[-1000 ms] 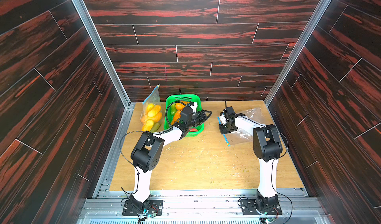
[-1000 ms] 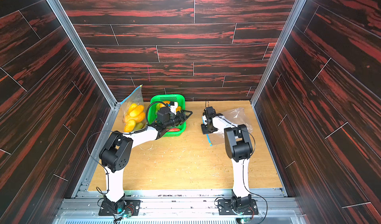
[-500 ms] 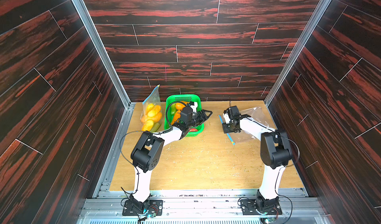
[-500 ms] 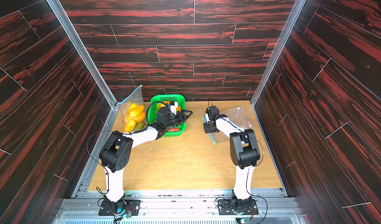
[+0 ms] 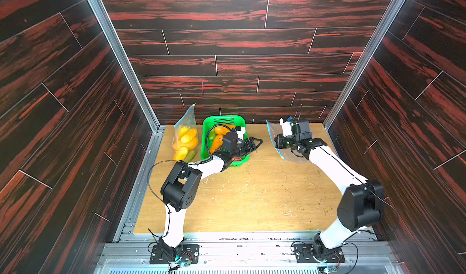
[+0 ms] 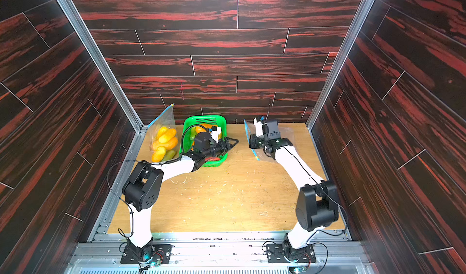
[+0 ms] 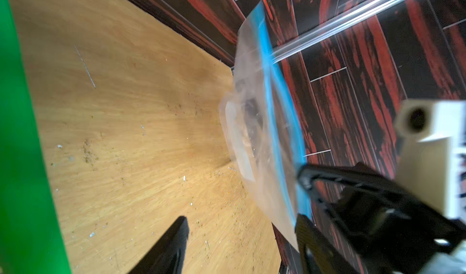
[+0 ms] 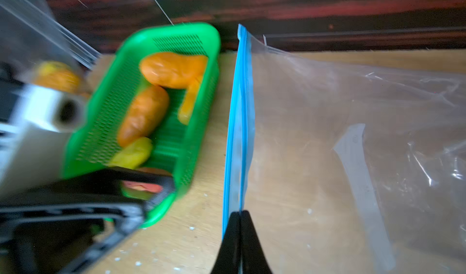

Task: Place the mango in a zip-top bag and seal the zipper
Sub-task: Pick up the zipper food storage bag at the center of the board, then open the zipper of the food storage bag at the center of the board.

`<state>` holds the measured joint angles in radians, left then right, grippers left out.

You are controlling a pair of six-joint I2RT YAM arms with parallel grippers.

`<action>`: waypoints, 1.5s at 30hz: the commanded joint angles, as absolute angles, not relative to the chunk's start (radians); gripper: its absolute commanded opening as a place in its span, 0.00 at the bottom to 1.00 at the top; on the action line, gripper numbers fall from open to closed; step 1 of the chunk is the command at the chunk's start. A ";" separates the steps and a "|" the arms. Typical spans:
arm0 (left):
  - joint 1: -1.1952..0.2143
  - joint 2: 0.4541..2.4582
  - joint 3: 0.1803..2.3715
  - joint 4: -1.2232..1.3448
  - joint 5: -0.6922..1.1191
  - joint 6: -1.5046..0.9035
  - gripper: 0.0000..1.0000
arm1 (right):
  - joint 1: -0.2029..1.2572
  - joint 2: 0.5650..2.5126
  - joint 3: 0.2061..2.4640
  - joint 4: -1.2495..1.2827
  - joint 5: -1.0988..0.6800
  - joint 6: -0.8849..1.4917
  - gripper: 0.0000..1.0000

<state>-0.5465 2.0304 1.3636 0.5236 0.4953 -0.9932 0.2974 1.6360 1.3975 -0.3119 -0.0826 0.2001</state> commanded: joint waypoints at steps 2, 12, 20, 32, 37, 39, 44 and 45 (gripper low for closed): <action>-0.558 1.998 1.392 0.541 0.509 -0.973 0.71 | 0.295 1.624 1.392 -0.291 -0.169 0.251 0.00; -0.579 1.993 1.408 0.555 0.491 -0.949 0.76 | 0.295 1.595 1.391 -0.281 -0.221 0.262 0.00; -0.583 1.994 1.415 0.570 0.474 -0.957 0.77 | 0.295 1.583 1.373 -0.279 -0.217 0.259 0.00; -0.613 2.045 1.537 0.367 0.436 -0.818 0.66 | 0.283 1.564 1.325 -0.242 -0.212 0.242 0.00; -0.614 2.057 1.529 0.380 0.432 -0.831 0.61 | 0.262 1.549 1.320 -0.209 -0.233 0.289 0.00; -0.614 2.064 1.532 0.396 0.439 -0.843 0.61 | 0.262 1.551 1.322 -0.201 -0.253 0.298 0.00; -0.613 2.083 1.548 0.400 0.445 -0.857 0.55 | 0.263 1.553 1.316 -0.189 -0.274 0.312 0.00; -0.614 2.087 1.553 0.396 0.445 -0.857 0.55 | 0.262 1.556 1.317 -0.190 -0.283 0.311 0.00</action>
